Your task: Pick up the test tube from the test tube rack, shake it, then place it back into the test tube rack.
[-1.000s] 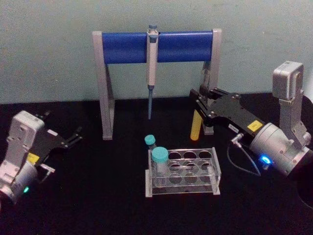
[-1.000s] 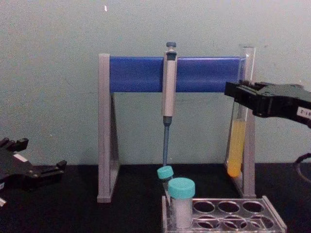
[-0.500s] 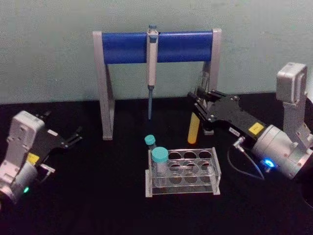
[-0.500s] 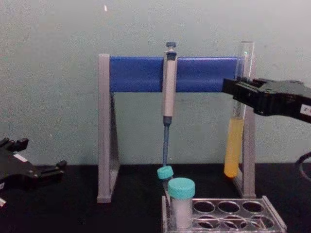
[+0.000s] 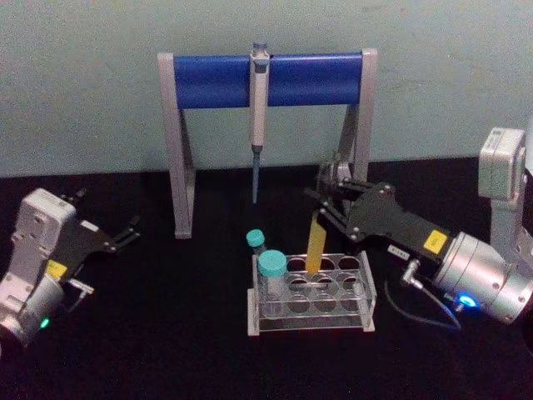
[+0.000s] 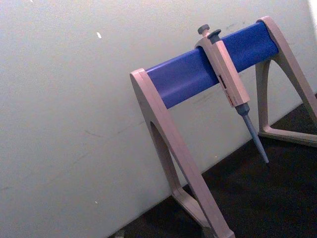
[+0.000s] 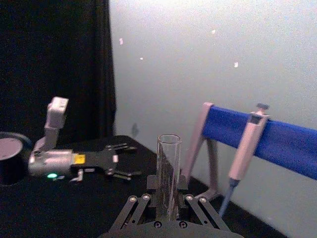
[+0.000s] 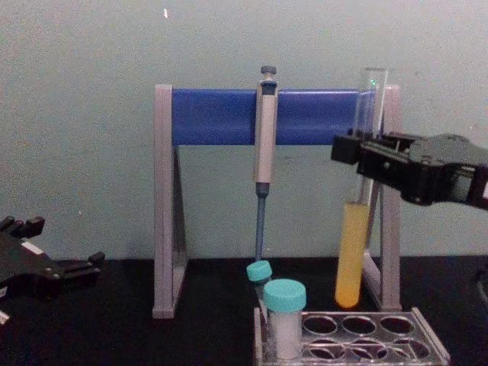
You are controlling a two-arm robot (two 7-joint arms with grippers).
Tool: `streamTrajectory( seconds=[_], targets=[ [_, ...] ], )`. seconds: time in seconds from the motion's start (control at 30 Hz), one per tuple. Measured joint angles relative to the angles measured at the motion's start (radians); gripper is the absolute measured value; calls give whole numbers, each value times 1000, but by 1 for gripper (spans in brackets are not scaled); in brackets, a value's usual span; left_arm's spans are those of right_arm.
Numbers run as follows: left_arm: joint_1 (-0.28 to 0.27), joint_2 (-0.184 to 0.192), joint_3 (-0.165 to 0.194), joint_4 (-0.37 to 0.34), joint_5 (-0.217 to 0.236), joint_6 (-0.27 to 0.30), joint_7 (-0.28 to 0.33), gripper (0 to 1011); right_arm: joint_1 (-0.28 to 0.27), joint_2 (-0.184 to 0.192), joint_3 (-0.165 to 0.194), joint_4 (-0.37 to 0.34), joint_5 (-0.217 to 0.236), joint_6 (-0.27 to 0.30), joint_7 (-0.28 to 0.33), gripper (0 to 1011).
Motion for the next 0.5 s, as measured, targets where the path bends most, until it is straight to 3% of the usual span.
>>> streamTrajectory(
  seconds=[0.5],
  targets=[
    [0,0,0,0,0,0,0,1001,10,17,-57,51,32,-19,32,235]
  ],
)
